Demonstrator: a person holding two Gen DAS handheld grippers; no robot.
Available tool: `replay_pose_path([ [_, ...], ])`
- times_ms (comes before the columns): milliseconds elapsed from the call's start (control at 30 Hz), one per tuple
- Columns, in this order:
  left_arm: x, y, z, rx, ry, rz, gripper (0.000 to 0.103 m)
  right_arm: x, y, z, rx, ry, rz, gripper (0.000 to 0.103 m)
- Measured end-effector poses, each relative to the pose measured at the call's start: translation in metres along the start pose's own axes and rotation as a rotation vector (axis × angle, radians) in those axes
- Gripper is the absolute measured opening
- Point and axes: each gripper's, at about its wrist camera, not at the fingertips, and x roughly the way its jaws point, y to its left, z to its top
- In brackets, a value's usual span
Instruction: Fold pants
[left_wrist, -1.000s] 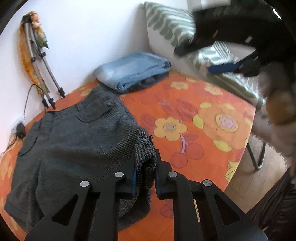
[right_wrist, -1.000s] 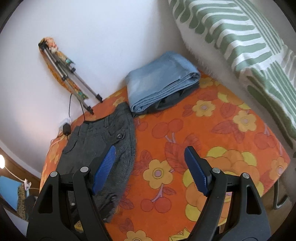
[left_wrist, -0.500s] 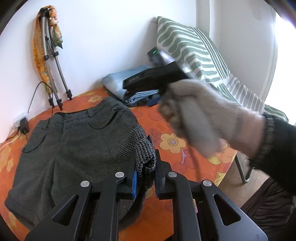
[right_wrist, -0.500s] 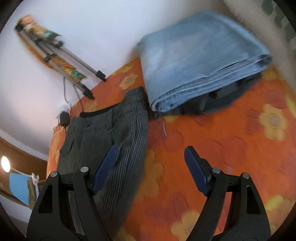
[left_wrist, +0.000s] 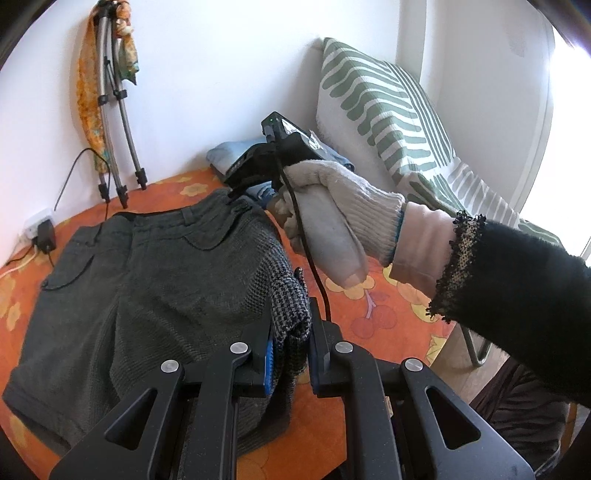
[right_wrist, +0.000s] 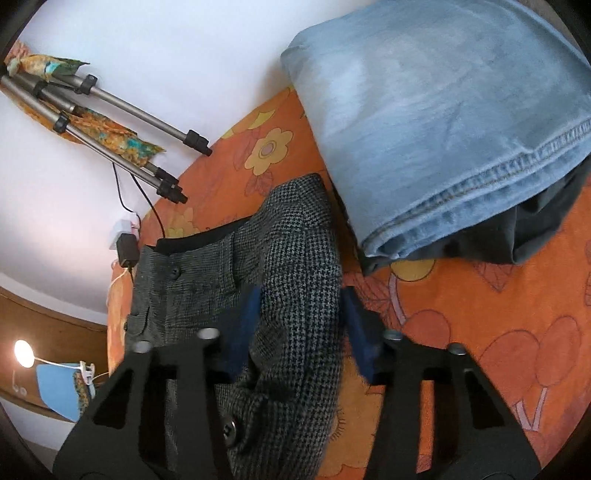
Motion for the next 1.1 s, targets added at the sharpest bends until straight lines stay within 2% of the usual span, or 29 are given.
replay_pose_path([
  [167,-0.011,0.008,-0.001,-0.025,-0.02,-0.012,0.012,-0.014,0.013,0.002,-0.031,-0.029,-0.04,0.019],
  [267,-0.021,0.018,-0.002,-0.05,-0.037,-0.02,0.012,-0.03,0.03,0.002,-0.071,-0.06,-0.066,0.013],
  [433,-0.045,0.044,-0.008,-0.103,-0.088,-0.007,0.012,-0.066,0.077,0.002,-0.162,-0.145,-0.11,0.011],
  [667,-0.078,0.094,-0.023,-0.184,-0.128,0.036,0.012,-0.074,0.164,-0.003,-0.285,-0.196,-0.149,0.01],
  [967,-0.106,0.171,-0.054,-0.323,-0.144,0.106,0.012,-0.026,0.262,-0.029,-0.41,-0.186,-0.187,0.01],
  [1100,-0.104,0.207,-0.073,-0.404,-0.118,0.119,0.012,0.008,0.297,-0.042,-0.452,-0.164,-0.206,0.01],
])
